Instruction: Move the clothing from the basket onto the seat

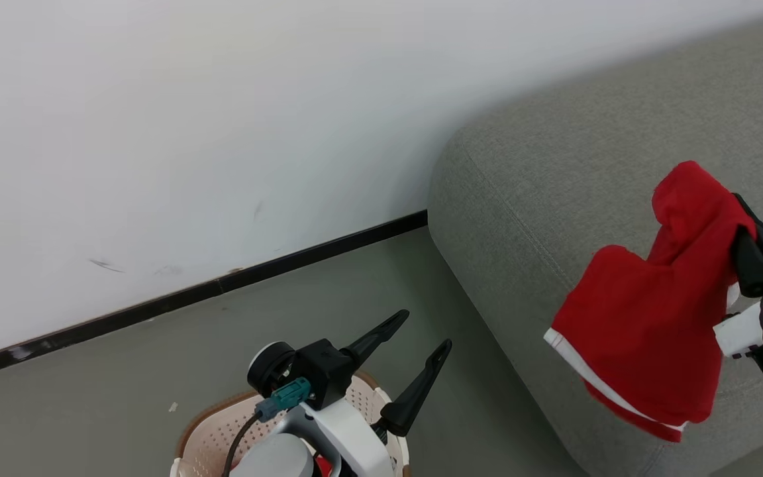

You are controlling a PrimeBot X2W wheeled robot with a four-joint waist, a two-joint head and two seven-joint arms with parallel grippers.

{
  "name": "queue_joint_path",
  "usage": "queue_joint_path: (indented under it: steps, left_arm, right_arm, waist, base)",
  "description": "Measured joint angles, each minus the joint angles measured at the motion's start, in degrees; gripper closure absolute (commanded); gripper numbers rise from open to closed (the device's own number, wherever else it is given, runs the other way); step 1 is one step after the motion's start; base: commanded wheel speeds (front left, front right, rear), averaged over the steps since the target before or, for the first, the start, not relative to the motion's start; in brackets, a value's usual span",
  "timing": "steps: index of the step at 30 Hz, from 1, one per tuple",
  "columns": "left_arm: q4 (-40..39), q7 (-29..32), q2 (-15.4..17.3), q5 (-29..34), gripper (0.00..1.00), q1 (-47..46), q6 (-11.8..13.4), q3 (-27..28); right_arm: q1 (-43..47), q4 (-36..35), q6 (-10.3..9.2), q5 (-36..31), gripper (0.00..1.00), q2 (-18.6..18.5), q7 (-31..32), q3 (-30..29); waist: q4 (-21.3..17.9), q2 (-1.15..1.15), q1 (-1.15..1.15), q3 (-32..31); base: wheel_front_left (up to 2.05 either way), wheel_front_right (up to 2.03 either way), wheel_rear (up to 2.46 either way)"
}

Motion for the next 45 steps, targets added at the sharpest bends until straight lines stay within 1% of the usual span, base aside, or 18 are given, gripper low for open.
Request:
queue_joint_path:
  steps: [6,11,16,24,33,40,45]
  left_arm:
    - [-0.4,-0.4,0.0,0.8,0.00,0.0,0.4,0.4]
    - [-1.3,-0.4,0.6,1.6,0.00,-0.1,1.4,1.1]
    - [-2.9,-0.4,1.0,2.3,0.00,-0.8,2.1,1.7]
    - [-5.0,0.4,1.6,3.5,0.00,-2.9,2.7,1.8]
    - [-7.2,2.0,1.5,4.3,0.00,-4.6,3.1,1.1]
    - [-8.4,3.9,2.1,5.9,0.00,-6.1,3.4,0.7]
    - [-9.6,4.7,2.8,6.6,0.00,-7.4,3.7,0.6]
  right_arm:
    - [-3.7,1.0,0.00,2.0,1.00,0.2,2.1,-1.0]
    - [-9.1,3.8,0.00,2.4,1.00,-0.2,3.2,-4.5]
    - [-15.9,7.5,-0.01,2.2,1.00,-2.2,4.3,-8.7]
    - [-23.5,12.9,-0.01,-0.7,1.00,-5.5,6.7,-11.0]
    - [-29.6,16.0,-0.01,-3.3,1.00,-8.4,7.2,-12.6]
    - [-32.3,18.8,-0.01,-4.0,1.00,-8.5,7.1,-13.5]
    - [-35.0,19.6,0.00,-5.0,1.00,-9.0,5.1,-16.3]
  waist:
    - [-0.4,0.00,0.00,1.5]
    - [0.0,0.00,0.00,2.9]
    - [0.6,0.00,0.00,4.6]
    - [2.0,0.00,0.00,7.6]
    - [3.4,0.00,0.00,11.4]
    - [4.4,0.00,0.00,15.2]
    - [5.1,0.00,0.00,17.8]
  base:
    - [0.00,0.00,0.00]
    - [0.00,0.00,0.00]
    - [0.00,0.00,0.00]
    - [0.00,0.00,0.00]
    - [0.00,0.00,0.00]
    - [0.00,0.00,0.00]
    - [0.00,0.00,0.00]
